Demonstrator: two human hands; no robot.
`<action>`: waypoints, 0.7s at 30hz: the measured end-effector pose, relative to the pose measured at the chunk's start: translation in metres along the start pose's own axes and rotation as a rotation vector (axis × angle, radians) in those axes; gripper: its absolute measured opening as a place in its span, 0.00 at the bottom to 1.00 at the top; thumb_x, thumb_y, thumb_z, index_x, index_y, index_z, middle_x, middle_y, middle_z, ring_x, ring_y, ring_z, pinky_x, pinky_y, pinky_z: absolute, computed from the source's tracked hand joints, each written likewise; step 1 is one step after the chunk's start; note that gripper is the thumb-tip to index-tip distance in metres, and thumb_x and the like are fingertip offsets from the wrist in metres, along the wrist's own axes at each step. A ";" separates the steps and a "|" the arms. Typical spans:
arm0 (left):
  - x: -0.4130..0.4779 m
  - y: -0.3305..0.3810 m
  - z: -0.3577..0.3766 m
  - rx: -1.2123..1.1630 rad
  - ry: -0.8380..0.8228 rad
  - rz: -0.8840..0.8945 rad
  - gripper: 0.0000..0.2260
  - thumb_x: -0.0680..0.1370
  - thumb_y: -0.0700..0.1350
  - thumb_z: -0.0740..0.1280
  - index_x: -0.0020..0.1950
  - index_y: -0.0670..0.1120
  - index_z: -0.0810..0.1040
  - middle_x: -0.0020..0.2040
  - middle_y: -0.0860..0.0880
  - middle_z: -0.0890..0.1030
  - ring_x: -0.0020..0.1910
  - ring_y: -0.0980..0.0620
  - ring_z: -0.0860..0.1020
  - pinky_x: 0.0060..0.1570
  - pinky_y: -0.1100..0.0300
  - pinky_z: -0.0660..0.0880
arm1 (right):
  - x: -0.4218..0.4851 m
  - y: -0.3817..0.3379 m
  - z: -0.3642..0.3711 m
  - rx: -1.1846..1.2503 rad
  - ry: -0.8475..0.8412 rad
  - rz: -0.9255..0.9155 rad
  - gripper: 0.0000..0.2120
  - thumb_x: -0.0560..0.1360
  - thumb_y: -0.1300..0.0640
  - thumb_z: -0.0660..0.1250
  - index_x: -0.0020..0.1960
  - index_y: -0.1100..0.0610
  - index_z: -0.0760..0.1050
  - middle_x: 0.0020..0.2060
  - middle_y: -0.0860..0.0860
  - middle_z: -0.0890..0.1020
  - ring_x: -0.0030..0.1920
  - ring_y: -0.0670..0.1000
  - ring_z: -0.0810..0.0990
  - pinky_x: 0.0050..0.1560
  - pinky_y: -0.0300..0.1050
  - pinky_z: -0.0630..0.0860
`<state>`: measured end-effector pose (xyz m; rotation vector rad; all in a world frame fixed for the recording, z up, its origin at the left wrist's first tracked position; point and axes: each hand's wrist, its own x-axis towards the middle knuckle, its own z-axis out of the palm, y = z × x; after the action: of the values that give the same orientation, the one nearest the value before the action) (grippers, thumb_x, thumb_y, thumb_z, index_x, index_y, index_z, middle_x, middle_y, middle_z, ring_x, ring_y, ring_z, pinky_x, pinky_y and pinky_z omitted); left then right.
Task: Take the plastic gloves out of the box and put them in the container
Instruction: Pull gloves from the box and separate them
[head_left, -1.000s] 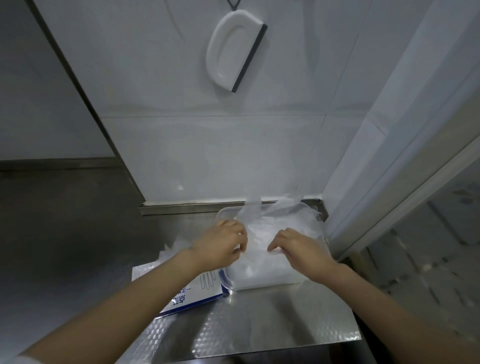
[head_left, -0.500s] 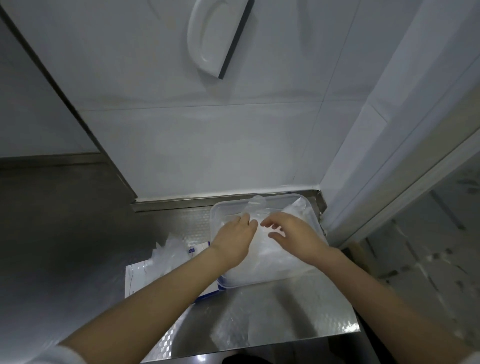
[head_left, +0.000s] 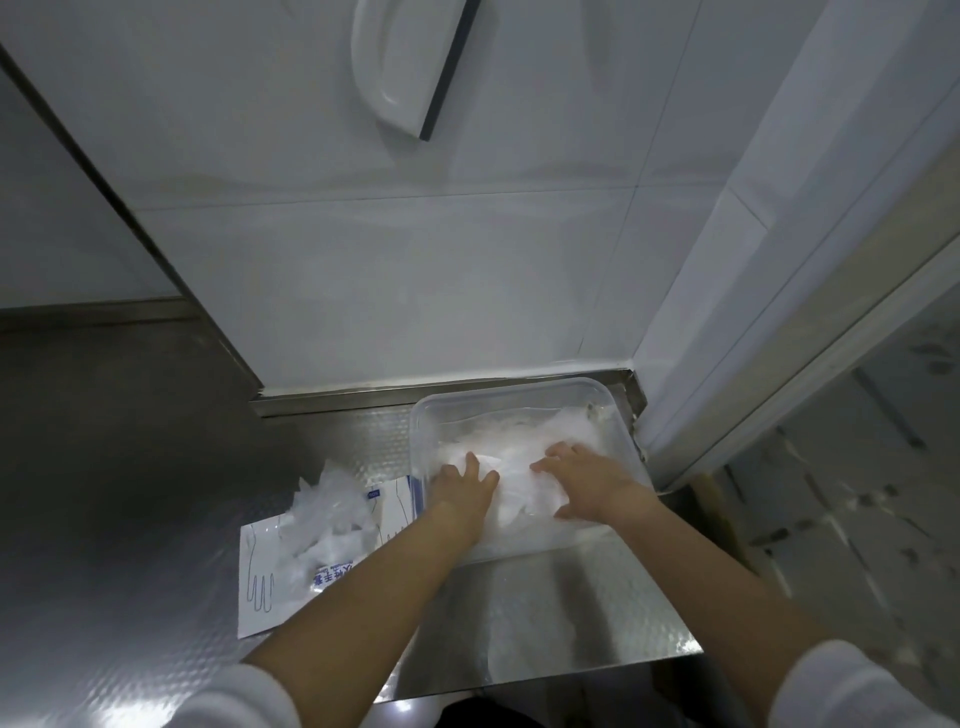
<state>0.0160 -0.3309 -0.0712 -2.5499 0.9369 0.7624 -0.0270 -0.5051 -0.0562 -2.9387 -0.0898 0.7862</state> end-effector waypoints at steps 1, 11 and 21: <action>0.001 0.000 0.001 0.005 -0.013 0.005 0.36 0.76 0.41 0.68 0.76 0.48 0.50 0.77 0.39 0.45 0.70 0.34 0.61 0.65 0.49 0.66 | 0.002 0.000 0.001 0.005 -0.023 0.002 0.33 0.74 0.52 0.70 0.74 0.49 0.59 0.74 0.50 0.58 0.74 0.53 0.56 0.70 0.48 0.60; -0.025 -0.010 -0.025 0.084 0.097 0.080 0.21 0.80 0.44 0.61 0.72 0.44 0.60 0.71 0.42 0.65 0.66 0.42 0.68 0.63 0.51 0.65 | -0.010 -0.008 -0.019 0.125 0.092 0.063 0.19 0.78 0.56 0.64 0.68 0.53 0.69 0.67 0.52 0.70 0.66 0.53 0.70 0.64 0.48 0.69; -0.114 -0.066 -0.011 -0.404 0.757 -0.056 0.19 0.77 0.38 0.62 0.68 0.48 0.69 0.65 0.49 0.70 0.64 0.50 0.69 0.64 0.58 0.61 | -0.056 -0.123 -0.036 0.400 0.607 -0.301 0.14 0.80 0.59 0.60 0.65 0.55 0.71 0.59 0.50 0.75 0.58 0.48 0.74 0.54 0.36 0.69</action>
<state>-0.0091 -0.2303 0.0108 -3.2870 0.9696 -0.0872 -0.0613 -0.3903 0.0162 -2.5554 -0.2789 -0.1292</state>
